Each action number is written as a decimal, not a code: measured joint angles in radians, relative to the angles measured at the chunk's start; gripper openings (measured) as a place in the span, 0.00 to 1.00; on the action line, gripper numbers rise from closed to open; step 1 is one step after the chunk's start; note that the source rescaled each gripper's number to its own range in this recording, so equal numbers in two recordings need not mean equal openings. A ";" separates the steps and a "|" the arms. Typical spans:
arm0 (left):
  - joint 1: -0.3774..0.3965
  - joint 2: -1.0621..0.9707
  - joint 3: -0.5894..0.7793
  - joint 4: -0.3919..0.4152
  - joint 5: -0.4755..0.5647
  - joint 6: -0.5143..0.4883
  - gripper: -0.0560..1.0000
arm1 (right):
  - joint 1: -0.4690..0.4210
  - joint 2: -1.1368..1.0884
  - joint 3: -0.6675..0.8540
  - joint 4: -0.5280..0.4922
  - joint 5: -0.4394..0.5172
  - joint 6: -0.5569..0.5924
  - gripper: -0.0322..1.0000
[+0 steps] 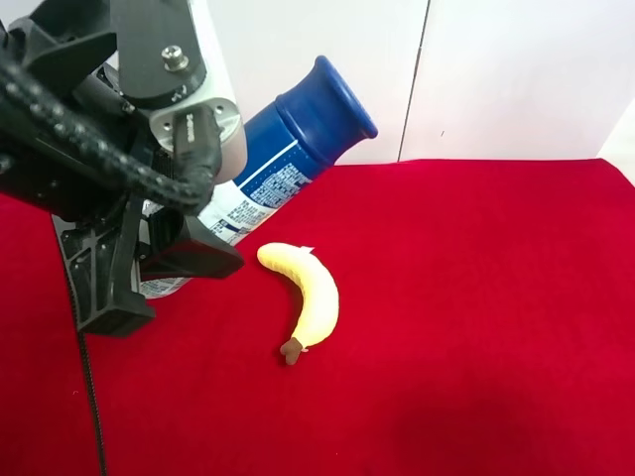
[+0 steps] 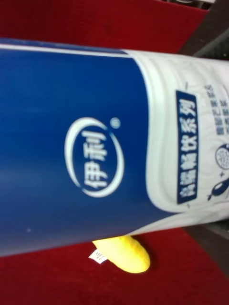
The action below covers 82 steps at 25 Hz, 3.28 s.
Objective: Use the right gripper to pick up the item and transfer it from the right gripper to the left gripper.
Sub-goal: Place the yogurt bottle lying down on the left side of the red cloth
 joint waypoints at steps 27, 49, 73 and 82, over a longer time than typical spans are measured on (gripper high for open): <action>0.000 0.002 0.000 0.004 -0.037 -0.092 0.11 | -0.218 0.000 0.000 0.000 0.000 0.001 1.00; 0.547 0.139 0.183 -0.001 -0.128 -0.269 0.11 | -0.218 0.000 0.000 0.000 0.000 0.001 1.00; 0.951 0.407 0.426 -0.206 -0.322 -0.133 0.11 | -0.218 0.000 0.000 0.000 0.000 0.001 1.00; 0.951 0.452 0.425 -0.210 -0.361 -0.133 0.12 | -0.218 0.000 0.000 0.000 0.000 0.001 1.00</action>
